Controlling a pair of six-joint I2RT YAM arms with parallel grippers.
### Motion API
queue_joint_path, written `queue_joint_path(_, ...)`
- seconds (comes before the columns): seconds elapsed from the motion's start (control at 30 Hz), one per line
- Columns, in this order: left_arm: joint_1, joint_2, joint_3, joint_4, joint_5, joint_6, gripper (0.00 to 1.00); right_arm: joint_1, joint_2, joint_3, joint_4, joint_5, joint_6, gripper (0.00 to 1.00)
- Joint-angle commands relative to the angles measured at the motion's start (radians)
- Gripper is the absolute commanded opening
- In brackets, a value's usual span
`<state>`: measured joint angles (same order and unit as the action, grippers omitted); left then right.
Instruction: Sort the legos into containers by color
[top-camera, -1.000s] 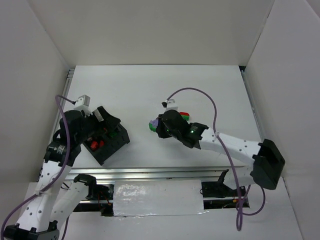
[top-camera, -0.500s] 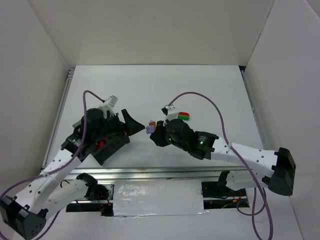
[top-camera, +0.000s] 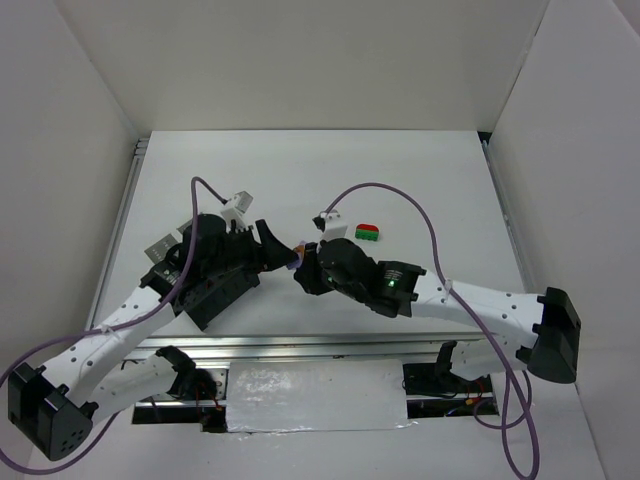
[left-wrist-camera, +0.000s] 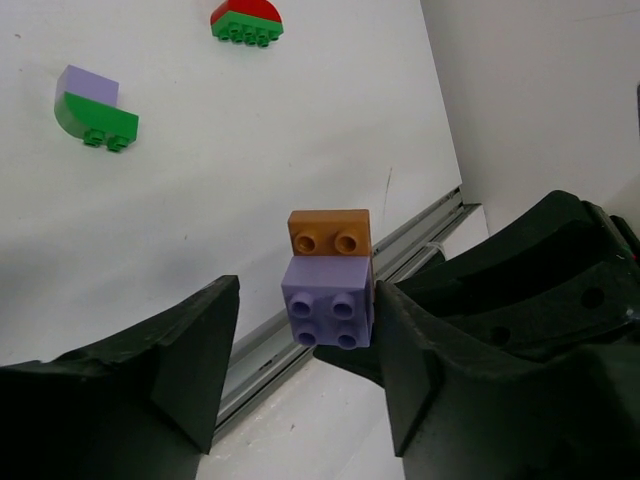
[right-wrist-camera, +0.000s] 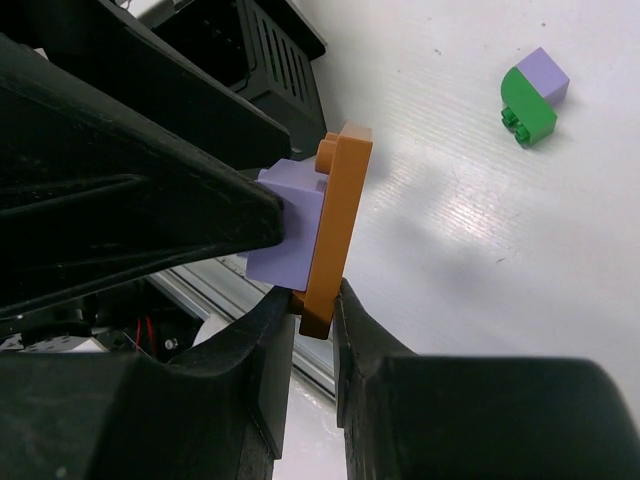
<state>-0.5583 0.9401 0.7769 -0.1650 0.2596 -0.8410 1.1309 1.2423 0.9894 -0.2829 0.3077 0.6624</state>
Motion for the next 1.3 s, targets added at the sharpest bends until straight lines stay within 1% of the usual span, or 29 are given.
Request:
queue_joint_path(0.0,-0.009,0.003,0.032,0.056,-0.003,0.011,0.66,0.012,0.008,0.061,0.019,0.028,0.009,0.0)
queue_joint_path(0.1,-0.011,0.009,0.028,0.062,0.003,0.01,0.66,0.012,0.022,0.071,0.025,0.027,0.008,0.0)
queue_joint_path(0.13,-0.011,0.009,0.027,0.068,0.007,0.01,0.64,0.012,0.026,0.074,0.027,0.025,0.008,0.0)
queue_joint_path(0.23,-0.012,0.02,0.025,0.081,0.024,0.006,0.47,0.012,0.028,0.074,0.039,0.027,0.011,0.0)
queue_joint_path(0.27,-0.012,0.025,0.024,0.081,0.027,0.005,0.39,0.012,0.028,0.074,0.047,0.027,0.013,0.0)
queue_joint_path(0.33,-0.014,0.028,0.024,0.09,0.033,0.006,0.33,0.012,0.035,0.077,0.053,0.016,0.011,0.0)
queue_joint_path(0.37,-0.014,0.028,0.021,0.096,0.036,0.005,0.2,0.012,0.037,0.078,0.06,0.01,0.011,0.0)
queue_joint_path(0.4,-0.014,0.031,0.024,0.099,0.038,0.008,0.11,0.012,0.045,0.078,0.062,0.005,0.008,0.0)
queue_joint_path(0.43,-0.014,0.032,0.036,0.081,0.032,0.013,0.03,0.012,0.048,0.077,0.063,0.005,0.005,0.0)
queue_joint_path(0.47,-0.014,0.04,0.047,0.061,0.021,0.017,0.0,0.01,0.051,0.065,0.068,0.007,0.002,0.0)
queue_joint_path(0.63,0.006,0.016,0.136,-0.106,-0.074,0.104,0.0,-0.022,0.028,-0.026,0.163,-0.018,-0.076,0.0)
queue_joint_path(0.73,0.072,-0.023,0.16,-0.143,-0.057,0.144,0.0,-0.043,-0.007,-0.09,0.207,-0.018,-0.099,0.0)
queue_joint_path(0.77,0.11,-0.029,0.166,-0.175,-0.051,0.161,0.0,-0.052,-0.017,-0.112,0.212,-0.024,-0.099,0.0)
queue_joint_path(0.93,0.213,-0.067,0.186,-0.261,-0.051,0.204,0.0,-0.106,-0.044,-0.138,0.222,-0.051,-0.092,0.0)
queue_joint_path(0.97,0.24,-0.07,0.188,-0.292,-0.083,0.206,0.0,-0.109,-0.047,-0.14,0.222,-0.053,-0.092,0.0)
queue_joint_path(1.03,0.262,-0.075,0.209,-0.336,-0.133,0.217,0.0,-0.123,-0.047,-0.141,0.217,-0.051,-0.087,0.0)
queue_joint_path(1.07,0.274,-0.075,0.222,-0.37,-0.201,0.204,0.0,-0.129,-0.046,-0.146,0.215,-0.051,-0.086,0.0)
queue_joint_path(1.1,0.278,-0.069,0.263,-0.469,-0.38,0.198,0.0,-0.131,-0.049,-0.146,0.212,-0.051,-0.087,0.0)
queue_joint_path(1.13,0.284,-0.06,0.281,-0.517,-0.487,0.188,0.0,-0.134,-0.052,-0.15,0.209,-0.051,-0.086,0.0)
queue_joint_path(1.17,0.302,-0.052,0.309,-0.565,-0.593,0.143,0.0,-0.137,-0.055,-0.152,0.209,-0.051,-0.089,0.0)
queue_joint_path(1.2,0.317,-0.044,0.32,-0.64,-0.76,0.125,0.0,-0.134,-0.056,-0.153,0.209,-0.055,-0.089,0.0)
queue_joint_path(1.23,0.339,-0.026,0.331,-0.672,-0.816,0.102,0.0,-0.135,-0.058,-0.153,0.212,-0.061,-0.087,0.0)
queue_joint_path(1.27,0.386,-0.018,0.349,-0.697,-0.851,0.076,0.0,-0.135,-0.058,-0.156,0.215,-0.065,-0.089,0.0)
